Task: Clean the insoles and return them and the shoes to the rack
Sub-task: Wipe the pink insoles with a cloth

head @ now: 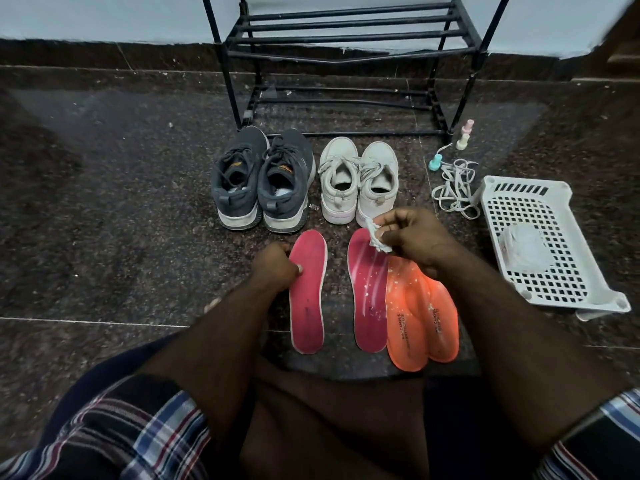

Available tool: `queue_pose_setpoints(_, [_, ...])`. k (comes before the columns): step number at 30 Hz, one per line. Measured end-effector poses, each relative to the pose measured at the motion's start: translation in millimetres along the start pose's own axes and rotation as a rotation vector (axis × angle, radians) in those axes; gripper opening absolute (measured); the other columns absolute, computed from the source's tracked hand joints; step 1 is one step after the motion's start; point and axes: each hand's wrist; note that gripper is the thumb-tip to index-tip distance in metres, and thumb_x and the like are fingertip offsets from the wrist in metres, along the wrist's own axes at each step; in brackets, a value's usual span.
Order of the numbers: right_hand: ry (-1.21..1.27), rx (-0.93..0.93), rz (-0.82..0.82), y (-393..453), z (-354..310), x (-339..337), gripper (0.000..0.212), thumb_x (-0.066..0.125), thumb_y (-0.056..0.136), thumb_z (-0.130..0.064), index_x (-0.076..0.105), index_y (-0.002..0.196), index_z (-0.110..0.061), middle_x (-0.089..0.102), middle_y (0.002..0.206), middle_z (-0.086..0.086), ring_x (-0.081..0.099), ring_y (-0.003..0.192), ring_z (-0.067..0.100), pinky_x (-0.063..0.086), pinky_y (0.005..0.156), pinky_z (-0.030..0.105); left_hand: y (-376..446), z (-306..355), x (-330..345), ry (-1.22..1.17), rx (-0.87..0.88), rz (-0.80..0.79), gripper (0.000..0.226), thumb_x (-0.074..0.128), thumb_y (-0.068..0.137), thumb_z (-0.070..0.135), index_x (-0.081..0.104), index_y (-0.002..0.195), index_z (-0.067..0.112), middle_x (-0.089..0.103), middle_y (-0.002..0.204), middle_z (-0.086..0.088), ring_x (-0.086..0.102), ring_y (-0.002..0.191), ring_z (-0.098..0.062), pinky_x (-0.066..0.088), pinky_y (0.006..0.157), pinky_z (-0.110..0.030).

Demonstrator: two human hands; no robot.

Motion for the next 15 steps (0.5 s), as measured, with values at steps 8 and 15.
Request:
queue_pose_setpoints(8, [0.030, 0.016, 0.119, 0.3, -1.2, -9.7, 0.021, 0.062, 0.084, 0.011, 0.068, 0.093, -0.008, 0.065, 0.072, 0.009, 0.057, 0.047, 0.011, 0.043, 0.040, 0.020, -17.7, 33.5, 23.3, -0.090, 0.047, -0.045, 0.017, 0.078, 0.079, 0.021, 0.066, 0.090, 0.015, 0.072, 0.089, -0.008, 0.069, 0.083, -0.025, 0.055, 0.078, -0.033])
queue_pose_setpoints(15, [0.036, 0.042, 0.137, -3.2, 0.3, -13.4, 0.022, 0.057, 0.086, 0.014, 0.066, 0.095, -0.004, 0.064, 0.072, 0.009, 0.057, 0.041, 0.006, 0.040, 0.036, 0.017, -39.2, 66.4, 61.4, 0.082, 0.050, -0.161, 0.022, 0.073, 0.080, 0.021, 0.066, 0.091, 0.004, 0.071, 0.088, -0.011, 0.069, 0.076, -0.026, 0.048, 0.050, -0.027])
Point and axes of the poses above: each hand's wrist, its own y-axis towards the middle knuckle, its own x-axis out of the palm, z = x × y
